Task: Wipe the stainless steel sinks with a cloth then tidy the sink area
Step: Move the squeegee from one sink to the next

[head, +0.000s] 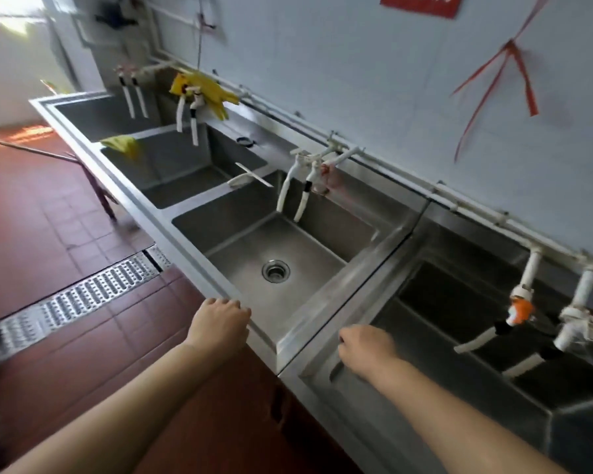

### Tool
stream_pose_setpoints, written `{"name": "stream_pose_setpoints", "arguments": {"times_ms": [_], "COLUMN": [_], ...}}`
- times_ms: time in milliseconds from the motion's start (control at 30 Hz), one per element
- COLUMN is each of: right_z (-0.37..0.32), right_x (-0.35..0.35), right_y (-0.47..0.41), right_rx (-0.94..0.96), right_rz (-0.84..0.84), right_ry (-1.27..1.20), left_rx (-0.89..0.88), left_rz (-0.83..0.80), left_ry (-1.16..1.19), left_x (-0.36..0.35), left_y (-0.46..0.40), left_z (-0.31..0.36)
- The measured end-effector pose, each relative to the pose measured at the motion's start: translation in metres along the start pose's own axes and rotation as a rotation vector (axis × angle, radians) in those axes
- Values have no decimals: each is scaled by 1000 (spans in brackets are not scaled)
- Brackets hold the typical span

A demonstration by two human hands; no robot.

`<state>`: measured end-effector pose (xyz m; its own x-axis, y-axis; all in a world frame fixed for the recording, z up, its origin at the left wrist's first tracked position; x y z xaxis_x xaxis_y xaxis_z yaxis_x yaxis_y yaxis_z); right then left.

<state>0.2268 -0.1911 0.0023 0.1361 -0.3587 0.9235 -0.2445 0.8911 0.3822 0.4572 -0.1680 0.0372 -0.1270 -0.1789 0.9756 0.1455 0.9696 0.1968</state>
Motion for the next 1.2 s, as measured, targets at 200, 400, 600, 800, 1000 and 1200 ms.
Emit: {"name": "stream_pose_setpoints", "arguments": {"times_ms": [200, 400, 600, 800, 1000, 1200], "right_z": [-87, -125, -154, -193, -227, -258], "right_x": [39, 72, 112, 155, 175, 189], "right_y": [-60, -139, -236, -322, -380, -427], "right_rx": [87, 115, 153, 188, 165, 32], "right_rz": [81, 90, 83, 98, 66, 54], "right_ry": [27, 1, -40, -92, -153, -169], "left_rx": [148, 219, 294, 369, 348, 252], "left_rz": [44, 13, -34, -30, -83, -38], "left_ry": [98, 154, 194, 169, 193, 224], "left_x": [-3, -14, -7, -4, -14, -13], "left_y": [2, -29, -80, -134, -179, -228], "left_z": [-115, -185, -254, -321, -375, -449]}}
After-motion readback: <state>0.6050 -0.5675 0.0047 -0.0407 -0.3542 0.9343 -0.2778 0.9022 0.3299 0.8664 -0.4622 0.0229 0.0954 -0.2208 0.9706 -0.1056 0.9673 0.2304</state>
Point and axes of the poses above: each hand's wrist, its own y-axis away from the middle knuckle, its own x-axis out of the back of the hand, z = x × y, the point moved 6 cm from there along -y, towards the middle knuckle, and after that the axes turned 4 degrees about -z, right-handed, at the moved point
